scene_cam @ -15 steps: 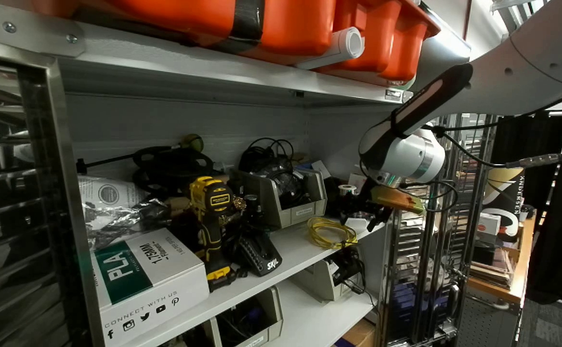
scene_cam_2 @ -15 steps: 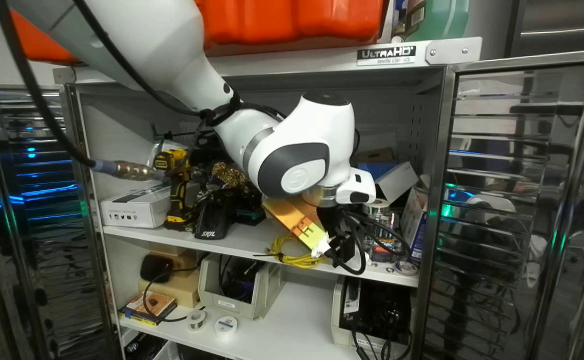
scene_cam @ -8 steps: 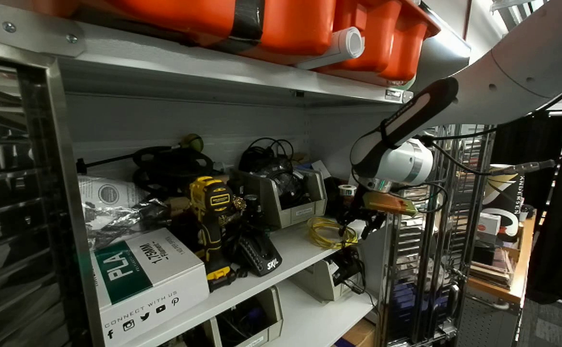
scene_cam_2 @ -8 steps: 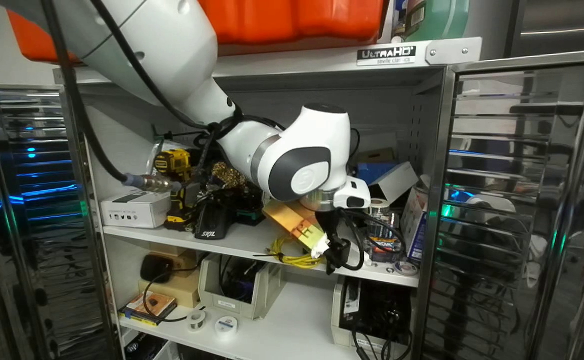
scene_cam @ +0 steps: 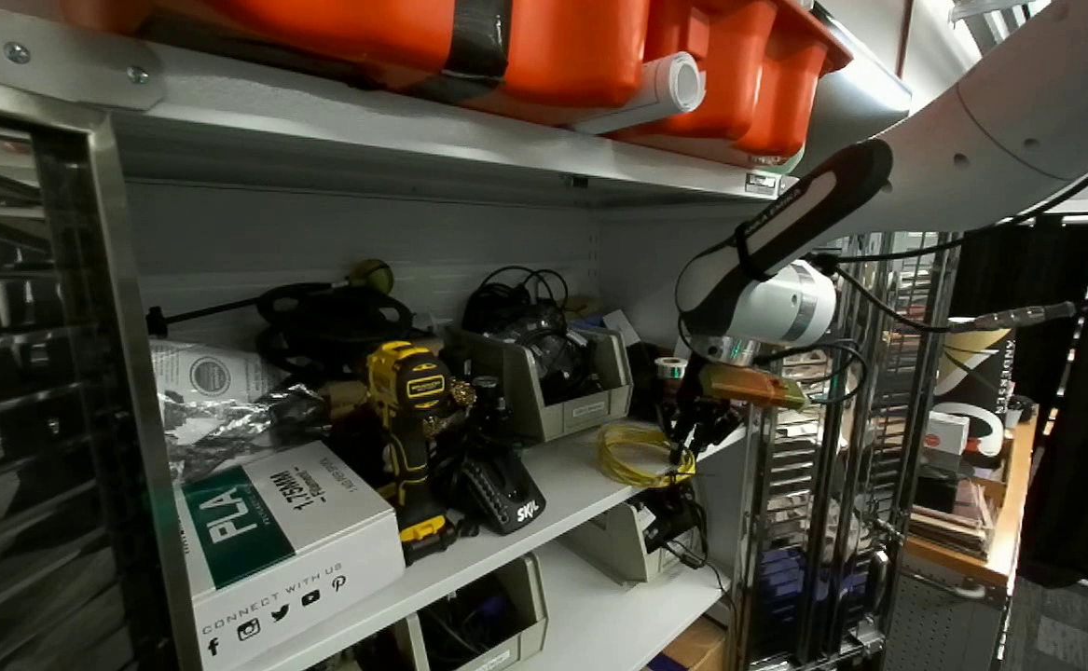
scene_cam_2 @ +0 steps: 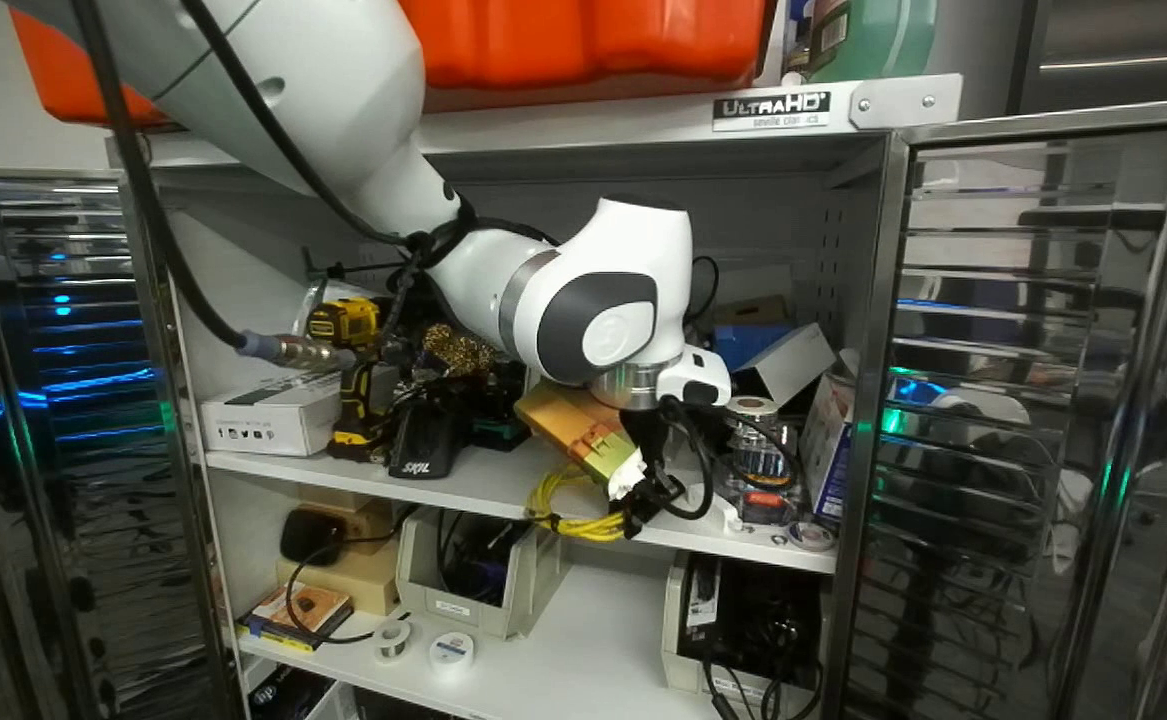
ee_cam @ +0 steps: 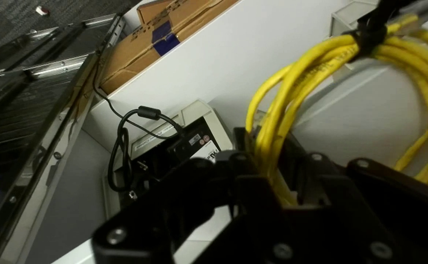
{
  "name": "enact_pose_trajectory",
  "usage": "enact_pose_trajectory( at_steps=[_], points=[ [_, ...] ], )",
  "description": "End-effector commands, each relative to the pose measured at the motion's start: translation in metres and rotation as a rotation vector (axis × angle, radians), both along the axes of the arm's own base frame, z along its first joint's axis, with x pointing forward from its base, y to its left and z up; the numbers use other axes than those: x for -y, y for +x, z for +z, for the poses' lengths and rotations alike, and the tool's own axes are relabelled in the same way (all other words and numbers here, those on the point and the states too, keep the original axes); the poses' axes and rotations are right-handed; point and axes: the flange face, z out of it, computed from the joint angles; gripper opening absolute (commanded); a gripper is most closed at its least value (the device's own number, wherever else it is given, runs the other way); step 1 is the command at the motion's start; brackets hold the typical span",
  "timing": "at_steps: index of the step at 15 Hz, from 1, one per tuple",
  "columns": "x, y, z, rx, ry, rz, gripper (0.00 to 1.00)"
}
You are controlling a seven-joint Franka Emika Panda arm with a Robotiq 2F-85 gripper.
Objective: Put the yellow cable inside the compartment.
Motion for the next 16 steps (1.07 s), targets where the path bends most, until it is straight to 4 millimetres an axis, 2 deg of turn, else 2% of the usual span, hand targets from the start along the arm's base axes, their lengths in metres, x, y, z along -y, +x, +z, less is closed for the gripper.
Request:
enact_pose_trajectory(
  at_steps=[1, 2, 6, 16],
  points=[
    [-0.014, -0.009, -0.003, -0.045, -0.033, -0.001, 0.14],
    [-0.016, -0.010, -0.005, -0.042, -0.047, 0.002, 0.11],
    [-0.019, -0.022, -0.010, 0.003, -0.067, 0.026, 0.12],
    [-0.027, -0.106, -0.023, 0.191, -0.153, 0.062, 0.11]
  ],
)
